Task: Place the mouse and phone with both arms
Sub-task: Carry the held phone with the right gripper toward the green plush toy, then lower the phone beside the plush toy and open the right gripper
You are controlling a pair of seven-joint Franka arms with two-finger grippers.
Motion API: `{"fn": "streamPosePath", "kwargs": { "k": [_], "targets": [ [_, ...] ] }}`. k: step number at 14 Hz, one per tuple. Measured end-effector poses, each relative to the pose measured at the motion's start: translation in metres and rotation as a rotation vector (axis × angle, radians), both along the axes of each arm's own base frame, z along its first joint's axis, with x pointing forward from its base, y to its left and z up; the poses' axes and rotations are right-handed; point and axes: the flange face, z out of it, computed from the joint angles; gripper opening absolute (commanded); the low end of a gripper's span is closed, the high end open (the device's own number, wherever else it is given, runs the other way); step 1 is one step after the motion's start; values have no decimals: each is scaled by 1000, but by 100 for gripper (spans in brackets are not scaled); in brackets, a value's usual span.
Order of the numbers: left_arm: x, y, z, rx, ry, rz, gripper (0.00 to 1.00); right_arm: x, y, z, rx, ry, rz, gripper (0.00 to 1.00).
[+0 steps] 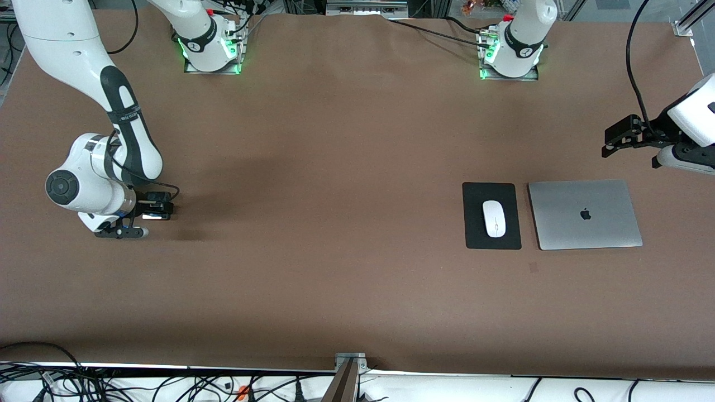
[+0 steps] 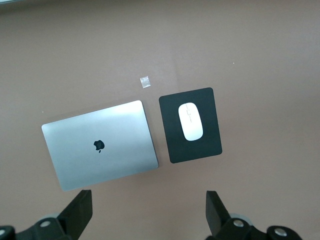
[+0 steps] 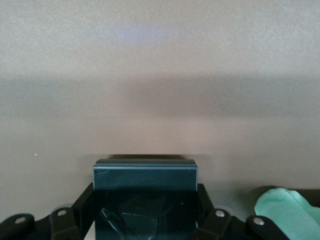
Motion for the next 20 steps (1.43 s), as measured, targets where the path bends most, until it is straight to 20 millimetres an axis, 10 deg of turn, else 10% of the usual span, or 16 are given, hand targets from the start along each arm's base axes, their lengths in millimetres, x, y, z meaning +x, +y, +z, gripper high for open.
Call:
{"fn": "streamPosePath", "kwargs": {
  "k": [3,9,15,20],
  "targets": [
    [0,0,0,0,0,0,100,-1,0,0,1,-1,-27,100],
    [0,0,0,0,0,0,100,2,3,23,25,29,-46,100],
    [0,0,0,0,0,0,100,44,21,158,105,91,-26,100],
    [0,0,0,0,0,0,100,24,21,283,151,23,-28,100]
  ]
}}
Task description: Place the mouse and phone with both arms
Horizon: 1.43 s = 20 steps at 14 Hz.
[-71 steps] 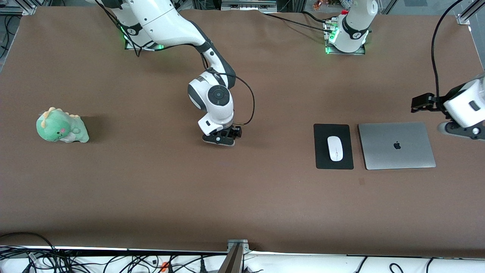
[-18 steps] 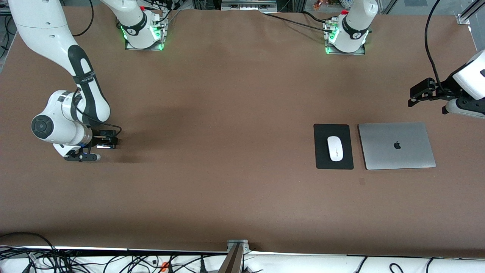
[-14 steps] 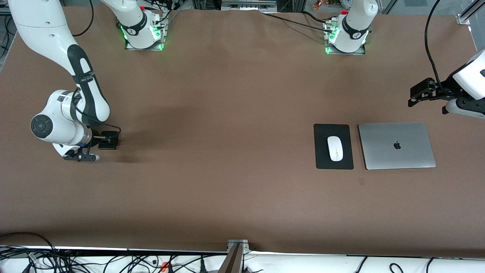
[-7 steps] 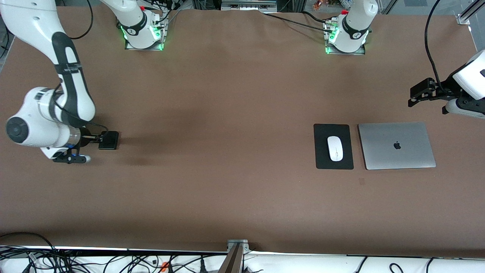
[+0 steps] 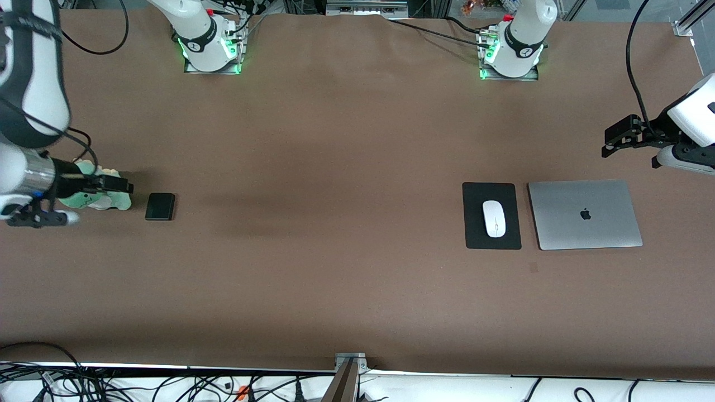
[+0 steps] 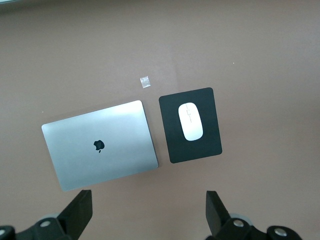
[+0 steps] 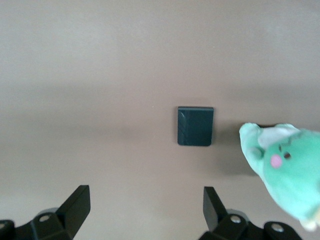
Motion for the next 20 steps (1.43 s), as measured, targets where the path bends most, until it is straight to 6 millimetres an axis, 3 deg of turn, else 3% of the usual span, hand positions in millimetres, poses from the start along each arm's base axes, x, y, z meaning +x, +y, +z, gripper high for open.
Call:
{"fn": "streamPosePath", "kwargs": {
  "k": [5,8,11,15,20],
  "targets": [
    [0,0,0,0,0,0,100,-48,-5,101,-36,-56,-57,100],
    [0,0,0,0,0,0,100,-71,1,141,-70,-93,-57,100],
    [0,0,0,0,0,0,100,-85,1,158,-73,-98,-70,100],
    [0,0,0,0,0,0,100,-88,0,174,-72,-133,-71,100],
    [0,0,0,0,0,-1,100,-75,1,161,-81,-128,-72,100]
  ]
}}
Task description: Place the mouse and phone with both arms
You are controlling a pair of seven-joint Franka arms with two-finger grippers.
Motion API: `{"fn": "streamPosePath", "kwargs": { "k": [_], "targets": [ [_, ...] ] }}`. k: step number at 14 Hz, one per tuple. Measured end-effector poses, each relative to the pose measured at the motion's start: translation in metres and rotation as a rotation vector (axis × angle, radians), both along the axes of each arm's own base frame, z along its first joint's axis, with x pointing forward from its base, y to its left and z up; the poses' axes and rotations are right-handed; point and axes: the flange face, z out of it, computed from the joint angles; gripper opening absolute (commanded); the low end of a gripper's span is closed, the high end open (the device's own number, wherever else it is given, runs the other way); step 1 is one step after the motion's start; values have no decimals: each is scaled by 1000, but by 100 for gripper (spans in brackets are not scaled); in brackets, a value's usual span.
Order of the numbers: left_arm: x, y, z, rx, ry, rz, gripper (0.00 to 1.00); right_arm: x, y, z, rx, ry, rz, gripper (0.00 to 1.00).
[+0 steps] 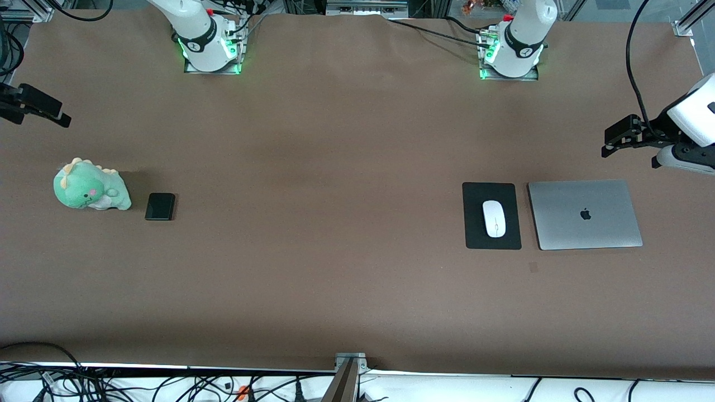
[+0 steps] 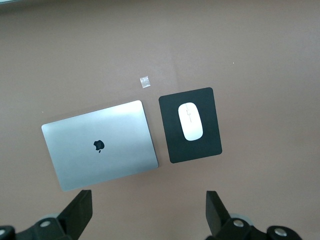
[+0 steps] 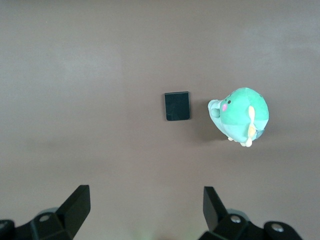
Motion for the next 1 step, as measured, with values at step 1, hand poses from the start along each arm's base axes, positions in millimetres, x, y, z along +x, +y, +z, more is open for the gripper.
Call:
{"fn": "streamPosePath", "kwargs": {
  "k": [1],
  "targets": [
    [0,0,0,0,0,0,100,2,0,-4,-2,4,0,100]
  ]
}}
